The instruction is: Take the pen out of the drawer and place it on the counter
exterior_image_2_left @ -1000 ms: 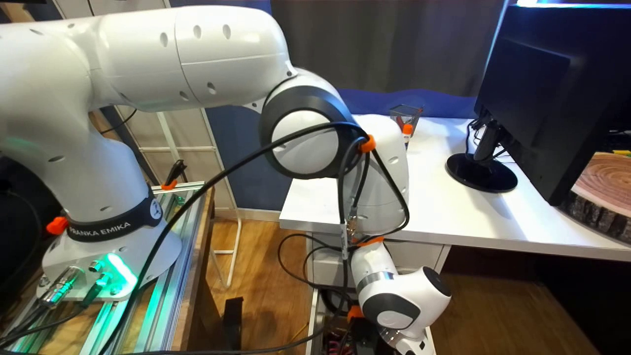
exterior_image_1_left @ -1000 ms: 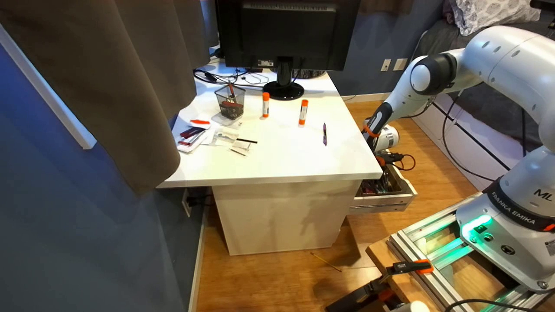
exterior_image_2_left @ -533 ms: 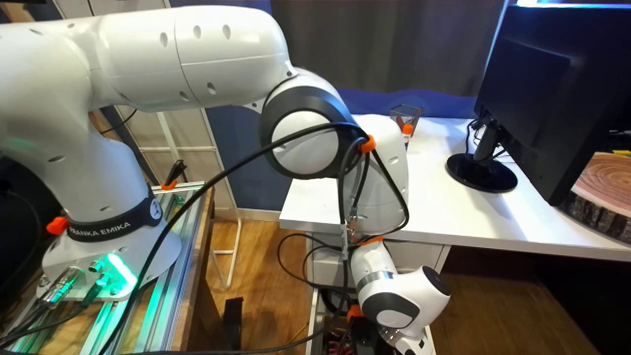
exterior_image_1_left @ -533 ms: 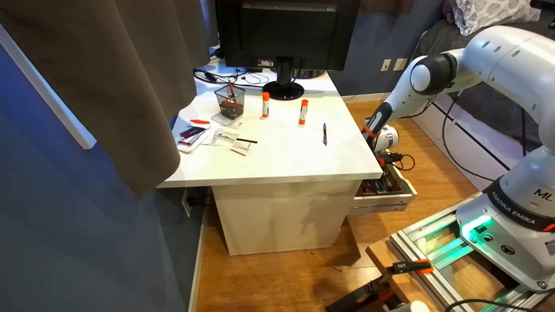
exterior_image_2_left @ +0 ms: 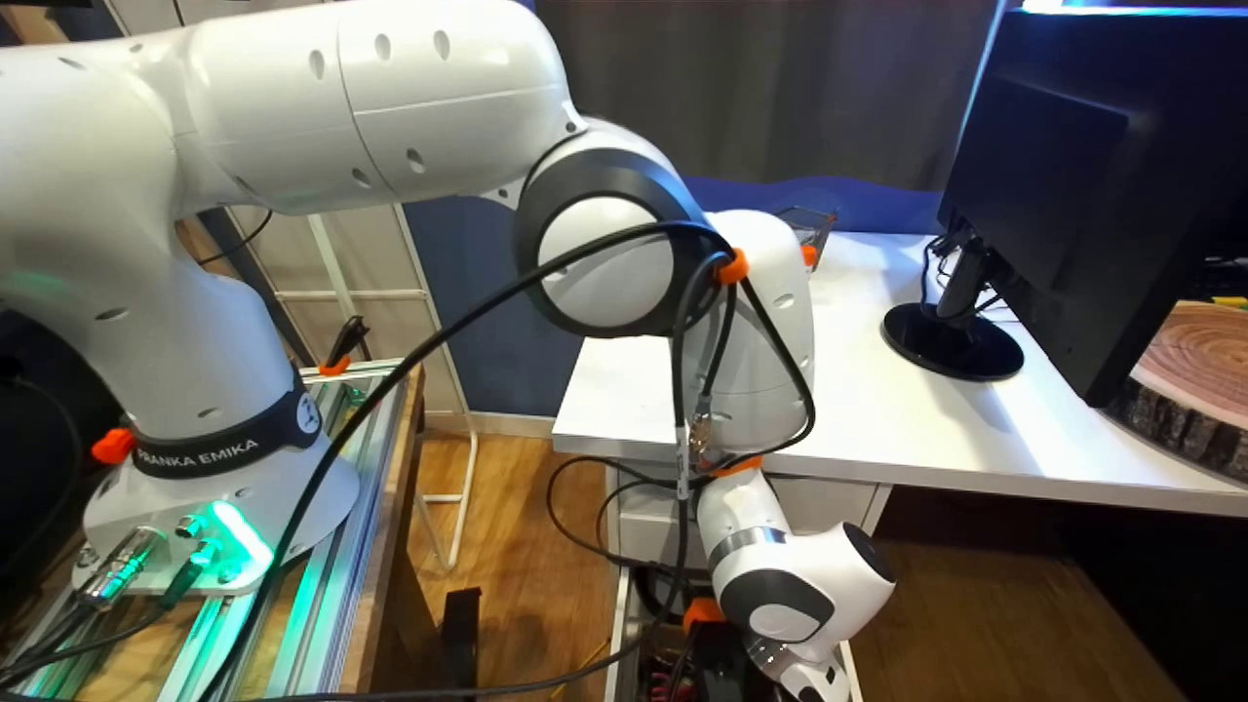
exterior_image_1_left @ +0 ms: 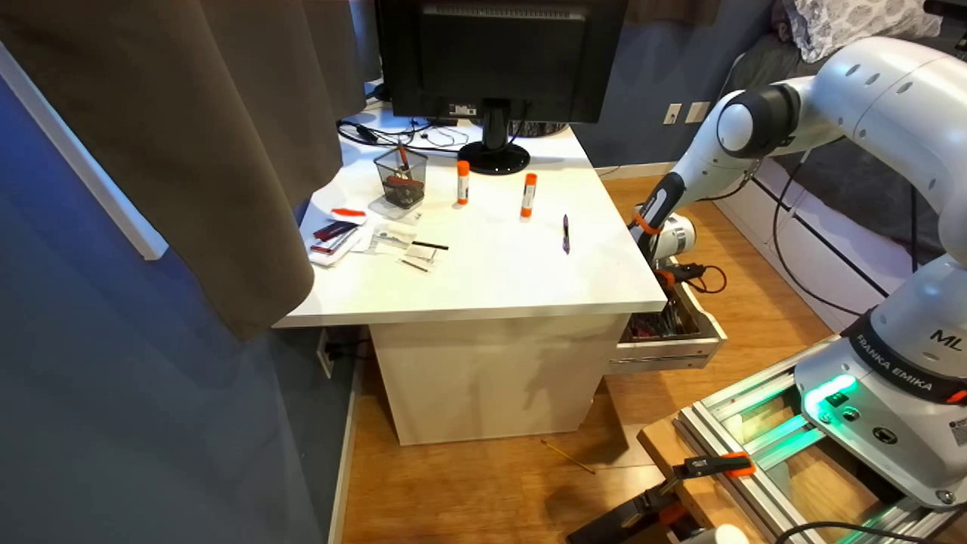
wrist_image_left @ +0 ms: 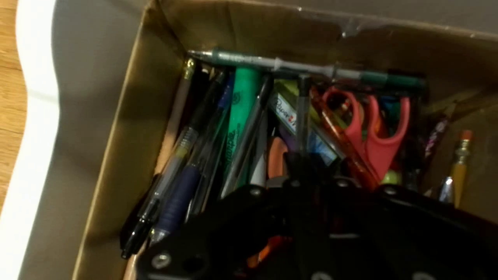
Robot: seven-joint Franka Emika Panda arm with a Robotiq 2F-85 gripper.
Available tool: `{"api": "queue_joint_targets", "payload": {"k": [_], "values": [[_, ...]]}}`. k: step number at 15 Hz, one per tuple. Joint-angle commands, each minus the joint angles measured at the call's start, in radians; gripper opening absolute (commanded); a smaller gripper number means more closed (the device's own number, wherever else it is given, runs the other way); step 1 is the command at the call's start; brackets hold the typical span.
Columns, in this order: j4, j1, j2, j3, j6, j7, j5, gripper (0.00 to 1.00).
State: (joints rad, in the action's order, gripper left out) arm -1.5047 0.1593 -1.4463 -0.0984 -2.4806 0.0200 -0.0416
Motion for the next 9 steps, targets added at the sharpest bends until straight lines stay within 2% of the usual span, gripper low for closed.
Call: {"api": "queue_joint_targets", "payload": {"k": [1, 9], "values": [[-0.132, 0.029, 0.124, 0.021, 0.026, 0.073, 0.004, 0.02], [-0.438, 0.033, 0.356, 0.016, -0.047, 0.203, -0.033, 0.02]]}}
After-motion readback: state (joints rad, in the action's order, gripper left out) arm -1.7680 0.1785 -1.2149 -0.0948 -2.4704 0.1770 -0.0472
